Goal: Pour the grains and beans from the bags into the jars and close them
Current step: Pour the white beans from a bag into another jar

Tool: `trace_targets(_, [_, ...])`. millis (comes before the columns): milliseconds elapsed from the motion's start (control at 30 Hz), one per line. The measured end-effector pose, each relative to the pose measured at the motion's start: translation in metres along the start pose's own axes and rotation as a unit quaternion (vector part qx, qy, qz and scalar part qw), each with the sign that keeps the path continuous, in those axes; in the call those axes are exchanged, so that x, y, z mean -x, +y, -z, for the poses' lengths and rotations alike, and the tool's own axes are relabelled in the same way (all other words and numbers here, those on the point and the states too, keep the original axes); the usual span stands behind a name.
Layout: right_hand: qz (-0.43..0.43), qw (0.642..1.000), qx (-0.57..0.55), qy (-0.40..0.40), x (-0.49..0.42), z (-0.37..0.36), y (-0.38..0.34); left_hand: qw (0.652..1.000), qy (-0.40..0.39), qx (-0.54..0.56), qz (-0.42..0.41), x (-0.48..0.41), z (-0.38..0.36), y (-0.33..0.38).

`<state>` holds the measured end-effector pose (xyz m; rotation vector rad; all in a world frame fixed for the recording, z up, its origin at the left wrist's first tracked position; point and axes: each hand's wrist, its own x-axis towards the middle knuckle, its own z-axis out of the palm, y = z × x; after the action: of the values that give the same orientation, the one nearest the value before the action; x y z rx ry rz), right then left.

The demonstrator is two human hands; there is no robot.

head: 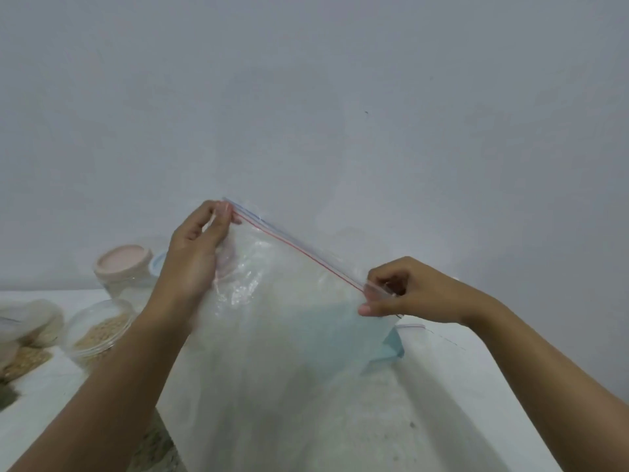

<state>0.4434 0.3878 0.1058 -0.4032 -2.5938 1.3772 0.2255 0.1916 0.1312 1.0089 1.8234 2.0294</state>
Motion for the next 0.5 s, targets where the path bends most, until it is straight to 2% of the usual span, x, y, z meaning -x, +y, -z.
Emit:
trace_targets(100, [-0.021,0.996,-0.069,0.043,0.01,0.01,0.019,0.996,-0.025,0.057,0.062,0.003,-0.003,-0.014])
trace_targets(167, [-0.024,0.98,-0.172,0.097,0.014,0.01,0.035,0.992,-0.045,0.066,0.1,0.006,-0.007,-0.021])
trace_targets(233, [-0.046,0.943,-0.294,0.151,0.017,0.011,0.056,0.988,-0.056,0.039,0.139,0.009,-0.013,-0.031])
trace_targets(333, [-0.103,0.881,-0.434,0.157,0.018,0.015,0.084,0.977,-0.08,0.015,0.199,0.016,-0.024,-0.051])
trace_targets(400, [-0.127,0.86,-0.47,0.154,0.016,0.017,0.097,0.972,-0.089,0.006,0.217,0.018,-0.028,-0.064])
trace_targets(500, [-0.154,0.849,-0.48,0.16,0.013,0.015,0.109,0.97,-0.078,-0.025,0.228,0.021,-0.033,-0.078])
